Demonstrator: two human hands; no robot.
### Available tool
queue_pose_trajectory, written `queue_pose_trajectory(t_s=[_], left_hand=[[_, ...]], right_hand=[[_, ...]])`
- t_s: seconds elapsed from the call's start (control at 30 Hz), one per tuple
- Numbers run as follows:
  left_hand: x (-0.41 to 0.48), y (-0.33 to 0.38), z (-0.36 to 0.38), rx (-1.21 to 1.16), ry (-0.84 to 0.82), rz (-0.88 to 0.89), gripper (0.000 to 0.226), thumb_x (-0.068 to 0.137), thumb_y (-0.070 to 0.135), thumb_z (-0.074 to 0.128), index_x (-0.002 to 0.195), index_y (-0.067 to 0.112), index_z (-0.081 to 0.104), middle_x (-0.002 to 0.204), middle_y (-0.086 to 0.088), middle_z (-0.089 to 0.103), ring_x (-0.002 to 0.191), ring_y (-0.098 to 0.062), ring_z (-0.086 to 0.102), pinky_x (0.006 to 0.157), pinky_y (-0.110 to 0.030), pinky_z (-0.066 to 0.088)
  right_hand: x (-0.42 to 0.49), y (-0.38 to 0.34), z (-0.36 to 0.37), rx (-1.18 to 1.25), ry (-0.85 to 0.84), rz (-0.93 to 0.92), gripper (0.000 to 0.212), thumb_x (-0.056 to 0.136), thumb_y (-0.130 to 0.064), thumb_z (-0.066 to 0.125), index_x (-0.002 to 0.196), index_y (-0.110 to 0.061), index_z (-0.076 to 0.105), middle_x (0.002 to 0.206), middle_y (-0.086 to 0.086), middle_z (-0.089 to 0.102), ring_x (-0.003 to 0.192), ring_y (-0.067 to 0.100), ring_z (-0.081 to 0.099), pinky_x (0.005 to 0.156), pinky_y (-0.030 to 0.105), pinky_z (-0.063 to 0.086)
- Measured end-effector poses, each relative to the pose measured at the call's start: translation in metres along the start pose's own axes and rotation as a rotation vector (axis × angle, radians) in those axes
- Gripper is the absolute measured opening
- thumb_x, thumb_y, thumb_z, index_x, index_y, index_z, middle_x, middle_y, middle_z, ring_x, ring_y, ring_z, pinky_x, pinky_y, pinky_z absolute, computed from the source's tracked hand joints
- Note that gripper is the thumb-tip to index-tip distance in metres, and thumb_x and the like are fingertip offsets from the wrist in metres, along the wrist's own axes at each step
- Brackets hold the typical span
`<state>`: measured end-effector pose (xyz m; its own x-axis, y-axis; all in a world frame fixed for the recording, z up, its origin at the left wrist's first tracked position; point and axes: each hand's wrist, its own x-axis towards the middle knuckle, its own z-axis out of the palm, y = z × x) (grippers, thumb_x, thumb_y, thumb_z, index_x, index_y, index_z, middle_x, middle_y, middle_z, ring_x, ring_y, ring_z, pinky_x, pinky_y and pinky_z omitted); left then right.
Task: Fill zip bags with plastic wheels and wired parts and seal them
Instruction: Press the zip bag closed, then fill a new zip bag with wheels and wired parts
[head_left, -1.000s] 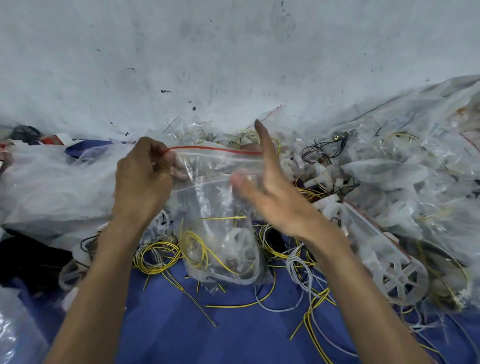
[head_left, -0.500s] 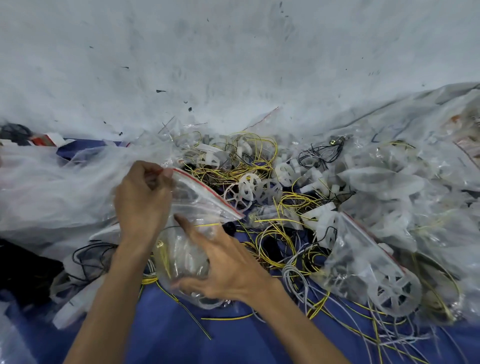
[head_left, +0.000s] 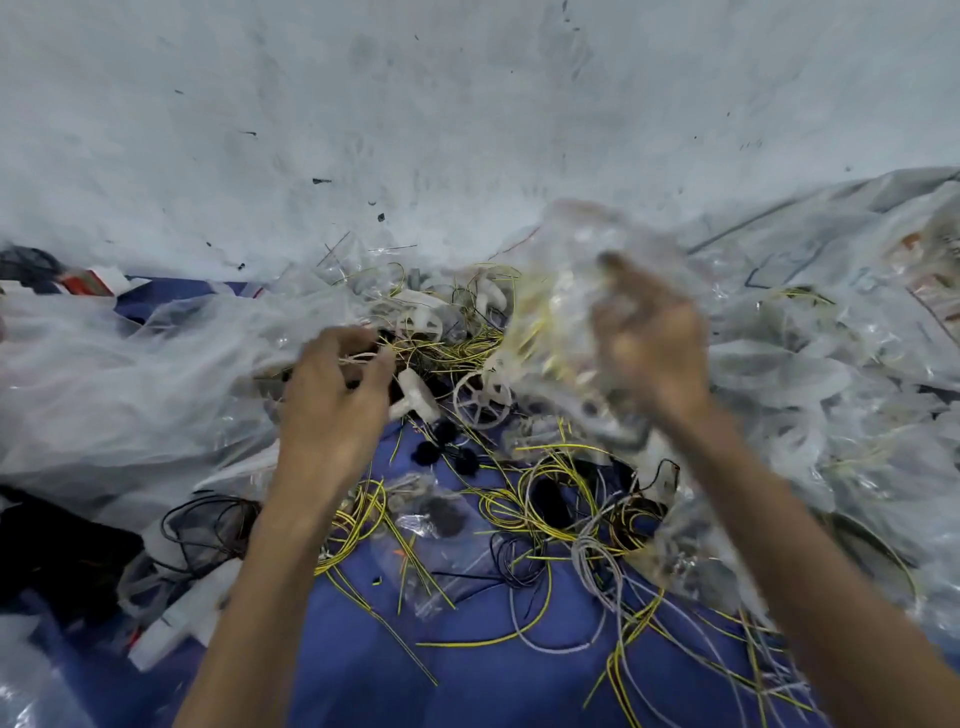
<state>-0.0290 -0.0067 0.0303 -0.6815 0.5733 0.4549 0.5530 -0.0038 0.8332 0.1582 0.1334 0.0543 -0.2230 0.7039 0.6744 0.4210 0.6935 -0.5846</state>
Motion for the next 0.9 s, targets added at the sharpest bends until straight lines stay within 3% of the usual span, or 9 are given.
queue_pose_trajectory(t_s=[0.13, 0.3, 0.43, 0.5, 0.57, 0.63, 0.7, 0.8, 0.9], left_hand=[[-0.01, 0.001, 0.021, 0.089, -0.324, 0.034, 0.005, 0.092, 0.028, 0.054, 0.097, 0.029, 0.055, 0.106, 0.007, 0.06, 0.081, 0.003, 0.058, 0.072, -0.019, 0.043], [-0.023, -0.005, 0.046, 0.337, -0.705, 0.032, 0.023, 0.094, 0.042, 0.049, 0.104, 0.024, 0.058, 0.107, 0.008, 0.061, 0.092, -0.01, 0.056, 0.083, -0.03, 0.044], [-0.013, -0.012, 0.056, 0.522, -0.825, -0.033, 0.036, 0.093, 0.054, 0.042, 0.107, 0.026, 0.059, 0.103, 0.006, 0.062, 0.094, -0.015, 0.057, 0.081, -0.032, 0.045], [0.007, -0.019, 0.054, 0.5, -0.782, -0.08, 0.034, 0.093, 0.052, 0.044, 0.105, 0.024, 0.06, 0.096, 0.003, 0.066, 0.088, -0.015, 0.062, 0.081, -0.033, 0.05], [0.035, -0.031, 0.046, 0.508, -0.59, -0.086, 0.025, 0.092, 0.046, 0.05, 0.098, 0.024, 0.059, 0.091, 0.003, 0.069, 0.077, -0.012, 0.062, 0.075, -0.029, 0.05], [0.066, -0.048, 0.029, 0.56, -0.279, -0.084, 0.018, 0.088, 0.038, 0.055, 0.097, 0.023, 0.059, 0.097, 0.0, 0.068, 0.078, -0.015, 0.06, 0.073, -0.028, 0.044], [0.091, -0.073, 0.007, 0.628, -0.056, -0.147, 0.034, 0.083, 0.03, 0.06, 0.112, 0.014, 0.056, 0.116, -0.013, 0.059, 0.105, -0.029, 0.055, 0.085, -0.037, 0.043], [0.106, -0.115, -0.021, 0.827, -0.025, -0.376, 0.065, 0.079, 0.035, 0.066, 0.129, 0.003, 0.04, 0.133, -0.024, 0.035, 0.124, -0.041, 0.034, 0.097, -0.051, 0.035], [0.102, -0.148, -0.037, 0.794, -0.094, -0.574, 0.08, 0.078, 0.055, 0.065, 0.13, 0.001, 0.036, 0.134, -0.026, 0.035, 0.124, -0.042, 0.035, 0.099, -0.053, 0.034]], right_hand=[[0.076, 0.083, -0.062, -0.278, 0.163, 0.25, 0.048, 0.088, -0.019, 0.045, 0.135, -0.016, 0.047, 0.132, 0.019, 0.05, 0.122, 0.033, 0.045, 0.102, 0.041, 0.036], [0.073, 0.137, -0.081, -0.593, 0.122, 0.679, 0.07, 0.087, -0.038, 0.04, 0.149, -0.019, 0.012, 0.147, 0.036, 0.007, 0.136, 0.052, 0.007, 0.107, 0.066, 0.014], [0.081, 0.12, -0.08, -0.791, 0.252, 0.197, 0.055, 0.095, -0.043, 0.033, 0.146, -0.029, 0.016, 0.147, 0.032, 0.02, 0.135, 0.048, 0.019, 0.105, 0.058, 0.015], [0.06, 0.119, -0.063, -0.899, 0.006, -0.083, 0.046, 0.094, -0.047, 0.036, 0.136, -0.027, 0.042, 0.148, 0.017, 0.03, 0.136, 0.035, 0.029, 0.106, 0.048, 0.014], [0.051, 0.131, -0.053, -0.895, -0.244, 0.019, 0.052, 0.088, -0.054, 0.037, 0.127, -0.021, 0.051, 0.135, 0.016, 0.048, 0.123, 0.035, 0.044, 0.103, 0.049, 0.031], [0.055, 0.135, -0.052, -0.894, -0.204, 0.145, 0.053, 0.088, -0.056, 0.039, 0.12, -0.018, 0.054, 0.12, 0.024, 0.053, 0.112, 0.042, 0.05, 0.093, 0.056, 0.041], [0.053, 0.13, -0.044, -0.931, -0.208, 0.117, 0.048, 0.089, -0.052, 0.044, 0.116, -0.014, 0.055, 0.114, 0.028, 0.052, 0.106, 0.046, 0.051, 0.089, 0.054, 0.043], [0.052, 0.123, -0.029, -0.904, -0.371, -0.009, 0.041, 0.086, -0.04, 0.059, 0.113, -0.01, 0.058, 0.115, 0.027, 0.049, 0.106, 0.042, 0.05, 0.087, 0.048, 0.045], [0.067, 0.116, -0.031, -0.765, -0.221, 0.032, 0.037, 0.083, -0.029, 0.067, 0.109, -0.004, 0.06, 0.115, 0.029, 0.048, 0.104, 0.044, 0.051, 0.084, 0.049, 0.048]])
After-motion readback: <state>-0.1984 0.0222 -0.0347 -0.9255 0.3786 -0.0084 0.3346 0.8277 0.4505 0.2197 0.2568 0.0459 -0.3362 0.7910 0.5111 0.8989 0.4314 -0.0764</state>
